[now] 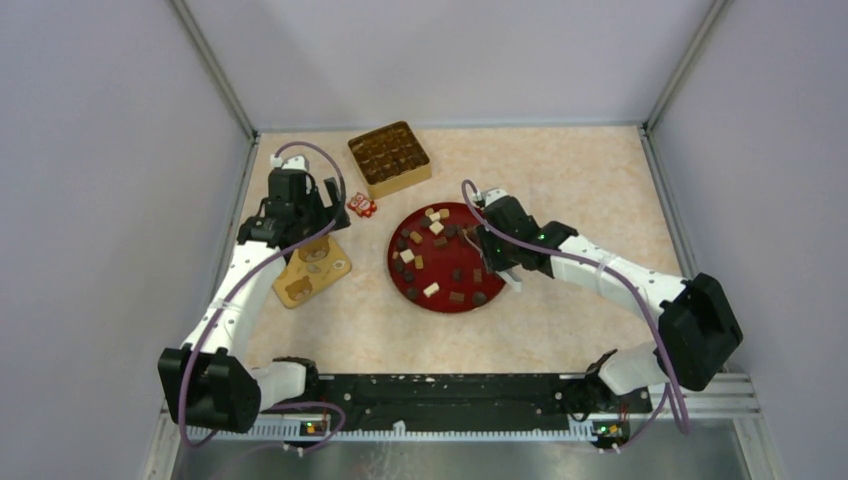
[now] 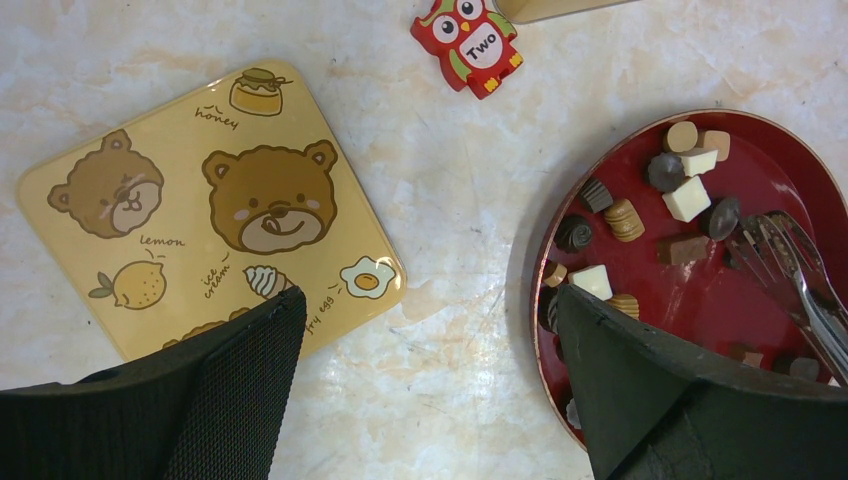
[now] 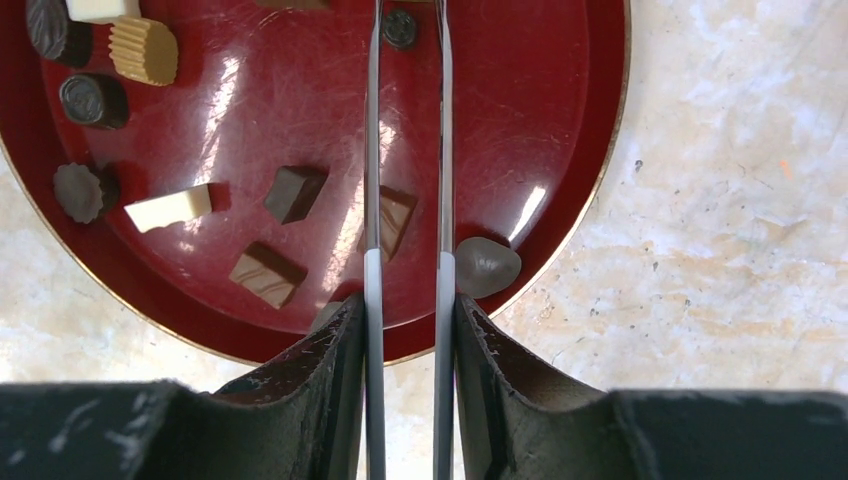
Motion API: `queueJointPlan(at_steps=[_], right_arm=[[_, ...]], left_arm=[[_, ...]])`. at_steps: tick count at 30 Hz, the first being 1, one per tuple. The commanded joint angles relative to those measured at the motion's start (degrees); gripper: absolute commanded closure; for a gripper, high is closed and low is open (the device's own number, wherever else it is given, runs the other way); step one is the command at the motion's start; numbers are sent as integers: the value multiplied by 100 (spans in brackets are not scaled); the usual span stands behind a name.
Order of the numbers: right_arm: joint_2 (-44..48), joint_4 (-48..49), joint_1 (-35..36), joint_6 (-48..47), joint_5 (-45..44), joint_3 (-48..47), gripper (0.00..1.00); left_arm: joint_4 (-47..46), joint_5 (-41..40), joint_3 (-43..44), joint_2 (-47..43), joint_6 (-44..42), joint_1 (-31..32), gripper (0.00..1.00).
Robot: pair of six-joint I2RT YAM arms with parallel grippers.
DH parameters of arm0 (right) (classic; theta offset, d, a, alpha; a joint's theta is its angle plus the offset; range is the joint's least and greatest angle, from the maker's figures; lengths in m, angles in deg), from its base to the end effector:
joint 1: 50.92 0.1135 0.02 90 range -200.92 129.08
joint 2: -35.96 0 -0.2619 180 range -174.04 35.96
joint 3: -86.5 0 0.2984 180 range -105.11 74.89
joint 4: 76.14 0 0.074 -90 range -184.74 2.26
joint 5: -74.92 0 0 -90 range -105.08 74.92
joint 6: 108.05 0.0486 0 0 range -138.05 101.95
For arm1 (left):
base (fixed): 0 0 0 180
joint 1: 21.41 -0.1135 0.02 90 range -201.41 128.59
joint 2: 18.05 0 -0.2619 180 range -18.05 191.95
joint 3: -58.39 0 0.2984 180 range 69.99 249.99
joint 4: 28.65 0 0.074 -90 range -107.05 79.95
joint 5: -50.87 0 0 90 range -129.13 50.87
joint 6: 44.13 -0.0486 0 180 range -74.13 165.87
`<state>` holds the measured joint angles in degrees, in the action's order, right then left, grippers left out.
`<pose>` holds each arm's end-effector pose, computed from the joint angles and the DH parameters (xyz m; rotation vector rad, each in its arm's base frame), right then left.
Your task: Pack the chocolate
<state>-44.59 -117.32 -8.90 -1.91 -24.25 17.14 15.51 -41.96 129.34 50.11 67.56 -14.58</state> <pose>0.2609 0.2247 0.2173 -0.4898 2.4348 0.2371 0.3106 -0.0348 0.2901 -0.3229 2.2772 -0.2009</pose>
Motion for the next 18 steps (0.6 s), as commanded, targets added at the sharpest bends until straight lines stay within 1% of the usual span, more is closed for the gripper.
queueJointPlan(at_steps=[1, 4, 7, 13, 18], right_arm=[[-22, 241, 69, 19, -291, -181, 70], [-3, 235, 74, 14, -351, -187, 75], [24, 190, 69, 16, -410, -213, 77], [220, 7, 69, -75, -628, -478, 78], [217, 93, 77, -235, -451, -994, 79]], left_arm=[[-250, 10, 23, -42, -51, 3, 1], [-242, -7, 15, -56, -51, 5, 1], [-240, -7, 9, -71, -51, 5, 1], [-241, -16, -3, -86, -51, 3, 1], [-255, -16, -1, -86, -42, 5, 1]])
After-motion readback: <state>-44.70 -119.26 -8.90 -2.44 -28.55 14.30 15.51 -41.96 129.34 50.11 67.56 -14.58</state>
